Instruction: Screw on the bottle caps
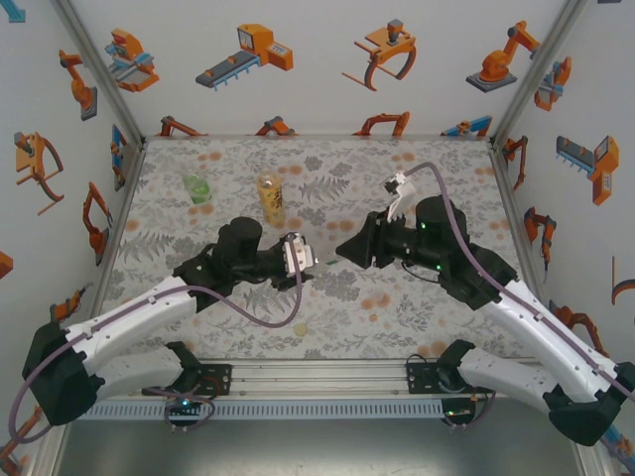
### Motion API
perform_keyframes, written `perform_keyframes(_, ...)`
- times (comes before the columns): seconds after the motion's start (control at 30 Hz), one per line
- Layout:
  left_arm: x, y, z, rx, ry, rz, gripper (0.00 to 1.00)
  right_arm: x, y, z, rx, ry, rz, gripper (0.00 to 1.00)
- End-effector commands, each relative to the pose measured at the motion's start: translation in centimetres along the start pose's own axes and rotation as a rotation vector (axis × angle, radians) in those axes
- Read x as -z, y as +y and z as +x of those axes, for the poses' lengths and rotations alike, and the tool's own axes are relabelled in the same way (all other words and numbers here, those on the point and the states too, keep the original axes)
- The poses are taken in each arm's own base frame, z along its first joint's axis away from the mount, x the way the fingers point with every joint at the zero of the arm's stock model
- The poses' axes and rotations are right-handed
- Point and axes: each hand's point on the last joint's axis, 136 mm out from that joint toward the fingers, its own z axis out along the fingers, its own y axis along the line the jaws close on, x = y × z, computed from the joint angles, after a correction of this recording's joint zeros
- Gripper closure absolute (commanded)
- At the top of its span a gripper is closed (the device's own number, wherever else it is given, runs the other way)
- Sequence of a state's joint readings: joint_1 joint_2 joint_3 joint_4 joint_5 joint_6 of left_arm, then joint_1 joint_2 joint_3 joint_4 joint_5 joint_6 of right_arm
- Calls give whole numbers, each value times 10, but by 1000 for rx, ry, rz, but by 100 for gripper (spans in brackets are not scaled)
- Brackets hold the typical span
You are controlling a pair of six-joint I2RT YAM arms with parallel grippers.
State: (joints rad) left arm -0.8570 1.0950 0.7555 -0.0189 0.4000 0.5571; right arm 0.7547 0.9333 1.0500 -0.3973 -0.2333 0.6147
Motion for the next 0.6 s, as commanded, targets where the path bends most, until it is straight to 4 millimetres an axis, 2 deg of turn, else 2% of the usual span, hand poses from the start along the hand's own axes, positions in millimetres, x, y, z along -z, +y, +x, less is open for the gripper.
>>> perform_keyframes(0.0, -3, 22, -11, -44, -30, -91, 100, 5, -39, 12, -379, 8, 232, 100)
perform_keyframes(0.13, -8, 31, -8, -43, -16, -127, 100, 5, -48, 21, -468, 32, 288, 100)
perform_keyframes(0.4, -13, 24, -16, -56, -49, -63, 100, -5, -39, 9, -362, 16, 228, 100)
perform_keyframes(0.43, -14, 23, -17, -55, -54, -58, 100, -6, -37, 8, -345, 20, 222, 98)
perform_keyframes(0.57, -16, 23, -23, -42, -75, -44, 100, -10, -31, 3, -279, 38, 204, 73)
